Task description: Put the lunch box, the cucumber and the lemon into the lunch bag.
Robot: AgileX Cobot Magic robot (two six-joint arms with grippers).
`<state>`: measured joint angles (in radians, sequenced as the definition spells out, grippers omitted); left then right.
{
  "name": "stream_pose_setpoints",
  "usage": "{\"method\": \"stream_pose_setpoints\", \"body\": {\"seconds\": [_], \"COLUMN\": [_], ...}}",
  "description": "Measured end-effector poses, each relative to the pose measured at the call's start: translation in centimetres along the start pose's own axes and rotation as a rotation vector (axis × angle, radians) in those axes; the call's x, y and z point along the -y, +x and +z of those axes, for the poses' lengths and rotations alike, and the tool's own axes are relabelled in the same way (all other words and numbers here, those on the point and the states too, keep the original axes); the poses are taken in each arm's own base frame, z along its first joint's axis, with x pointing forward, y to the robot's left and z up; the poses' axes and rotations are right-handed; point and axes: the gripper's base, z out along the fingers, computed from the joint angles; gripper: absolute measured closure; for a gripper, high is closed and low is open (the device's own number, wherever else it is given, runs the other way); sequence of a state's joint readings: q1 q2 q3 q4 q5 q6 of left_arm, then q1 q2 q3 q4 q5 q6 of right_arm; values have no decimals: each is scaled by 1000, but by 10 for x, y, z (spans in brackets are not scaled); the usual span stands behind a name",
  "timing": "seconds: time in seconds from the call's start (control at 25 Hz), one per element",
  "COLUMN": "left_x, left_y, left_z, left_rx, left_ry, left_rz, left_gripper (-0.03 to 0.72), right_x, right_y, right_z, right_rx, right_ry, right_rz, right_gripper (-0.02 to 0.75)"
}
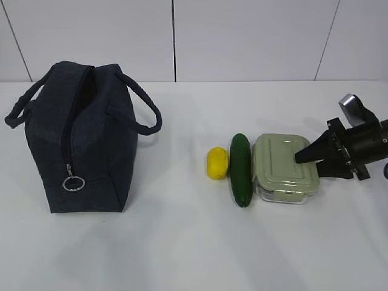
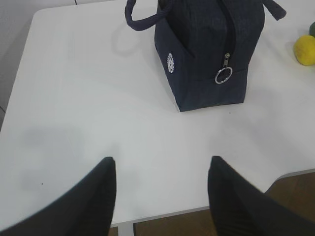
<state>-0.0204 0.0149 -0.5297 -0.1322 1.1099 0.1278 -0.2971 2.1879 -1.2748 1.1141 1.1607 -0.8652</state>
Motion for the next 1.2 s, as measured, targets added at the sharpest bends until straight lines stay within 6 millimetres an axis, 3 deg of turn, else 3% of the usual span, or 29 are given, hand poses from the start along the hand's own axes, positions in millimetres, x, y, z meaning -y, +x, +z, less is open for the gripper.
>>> {"method": "stream_pose_setpoints", "body": {"seconds": [0.48,0.88,1.2], "left_x": [0,0,1], "left_y": [0,0,0], "left_z": [0,0,0], "left_rx": [0,0,1], "left_ry": [0,0,7], "left_rz": [0,0,-3], "left_gripper": [263,263,263], "right_x": [-20,-49,-84], "right_y": [-2,0,4], "right_z": [-14,-36,-59], "right_rx": [40,69,126], "right_ry": [29,59,67], "right_rz": [-18,-73,-122], "right_gripper": [363,363,364]}}
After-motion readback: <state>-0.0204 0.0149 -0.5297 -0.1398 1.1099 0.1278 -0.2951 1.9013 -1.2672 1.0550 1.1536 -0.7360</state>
